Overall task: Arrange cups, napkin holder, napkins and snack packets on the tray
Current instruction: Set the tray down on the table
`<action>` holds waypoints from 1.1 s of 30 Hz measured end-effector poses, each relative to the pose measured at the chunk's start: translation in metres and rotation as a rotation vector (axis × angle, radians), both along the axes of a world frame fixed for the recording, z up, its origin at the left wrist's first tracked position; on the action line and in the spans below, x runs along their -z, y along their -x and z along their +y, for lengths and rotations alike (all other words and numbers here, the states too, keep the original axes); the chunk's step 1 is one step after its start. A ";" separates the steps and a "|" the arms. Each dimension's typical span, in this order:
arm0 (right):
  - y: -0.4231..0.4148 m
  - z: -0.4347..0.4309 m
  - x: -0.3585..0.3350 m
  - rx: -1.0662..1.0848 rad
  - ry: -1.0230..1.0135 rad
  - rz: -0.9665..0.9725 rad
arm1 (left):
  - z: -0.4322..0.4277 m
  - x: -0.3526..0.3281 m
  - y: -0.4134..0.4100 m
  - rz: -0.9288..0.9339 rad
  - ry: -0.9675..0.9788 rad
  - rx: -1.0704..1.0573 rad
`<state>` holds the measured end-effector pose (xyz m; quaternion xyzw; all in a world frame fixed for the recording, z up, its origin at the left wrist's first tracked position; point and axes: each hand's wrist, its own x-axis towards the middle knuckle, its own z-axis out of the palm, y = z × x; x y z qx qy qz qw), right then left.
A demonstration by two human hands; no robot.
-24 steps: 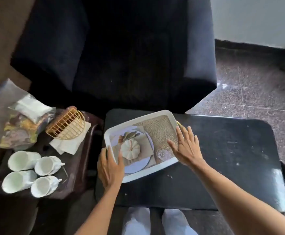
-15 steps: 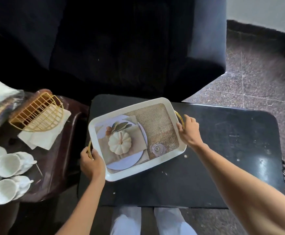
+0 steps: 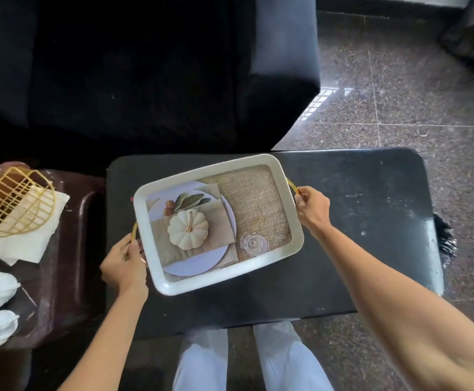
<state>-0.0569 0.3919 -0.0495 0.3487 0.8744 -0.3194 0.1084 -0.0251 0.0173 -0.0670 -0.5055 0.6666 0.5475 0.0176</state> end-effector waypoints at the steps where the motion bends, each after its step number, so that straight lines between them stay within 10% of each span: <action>1: -0.010 0.013 -0.003 0.025 0.000 -0.003 | 0.012 -0.003 0.002 0.009 -0.025 0.008; 24: -0.098 0.150 0.012 0.195 0.002 -0.109 | 0.151 0.014 -0.002 -0.081 0.099 0.338; 33: -0.107 0.096 -0.032 -0.080 -0.119 0.026 | 0.131 -0.034 -0.027 -0.009 0.181 0.510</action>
